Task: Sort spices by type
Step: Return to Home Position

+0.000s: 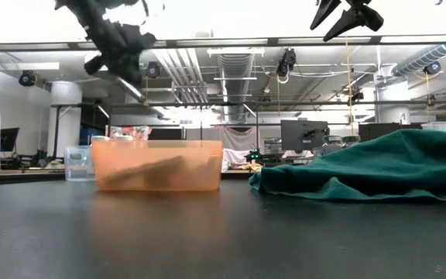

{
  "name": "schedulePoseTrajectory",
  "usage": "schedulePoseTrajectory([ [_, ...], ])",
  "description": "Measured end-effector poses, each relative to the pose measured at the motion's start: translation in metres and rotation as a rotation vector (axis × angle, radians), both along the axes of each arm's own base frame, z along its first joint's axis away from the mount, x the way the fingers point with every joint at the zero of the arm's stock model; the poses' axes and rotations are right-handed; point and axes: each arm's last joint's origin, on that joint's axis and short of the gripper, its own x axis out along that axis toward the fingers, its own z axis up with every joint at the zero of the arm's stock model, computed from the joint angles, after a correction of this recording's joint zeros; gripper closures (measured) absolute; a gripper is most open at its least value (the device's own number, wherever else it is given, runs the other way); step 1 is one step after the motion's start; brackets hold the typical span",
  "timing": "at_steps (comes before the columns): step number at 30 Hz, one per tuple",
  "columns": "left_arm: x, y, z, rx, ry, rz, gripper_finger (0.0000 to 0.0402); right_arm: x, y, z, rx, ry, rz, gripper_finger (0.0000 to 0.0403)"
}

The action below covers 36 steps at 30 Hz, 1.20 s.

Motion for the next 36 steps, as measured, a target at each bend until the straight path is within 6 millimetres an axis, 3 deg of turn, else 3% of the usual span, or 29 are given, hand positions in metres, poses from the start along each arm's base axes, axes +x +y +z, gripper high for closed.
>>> schedulePoseTrajectory([
  [10, 0.012, -0.067, 0.021, 0.058, -0.125, -0.39, 0.04, 0.009, 0.0, 0.012, -0.064, -0.107, 0.148, 0.023],
  [14, 0.013, -0.083, 0.023, 0.045, -0.148, -0.456, 0.04, 0.009, 0.0, 0.011, -0.068, -0.096, 0.15, 0.024],
  [17, 0.017, -0.093, 0.023, -0.092, -0.262, -0.422, 0.04, 0.011, 0.0, 0.015, -0.027, -0.173, 0.114, 0.0245],
  [21, 0.023, -0.104, 0.033, 0.013, -0.332, -0.569, 0.04, 0.016, 0.011, 0.02, -0.23, -0.163, 0.418, 0.0248],
  [24, 0.016, -0.107, 0.047, 0.134, -0.45, -0.668, 0.04, 0.008, 0.016, 0.028, -0.354, -0.238, 0.544, 0.025],
  [27, 0.001, -0.106, 0.047, 0.219, -0.541, -0.732, 0.04, -0.008, 0.021, 0.028, -0.47, -0.28, 0.591, 0.0248],
  [36, -0.047, -0.103, 0.015, 0.341, -0.745, -0.71, 0.04, -0.052, 0.033, -0.016, -0.557, -0.408, 0.598, 0.0234],
])
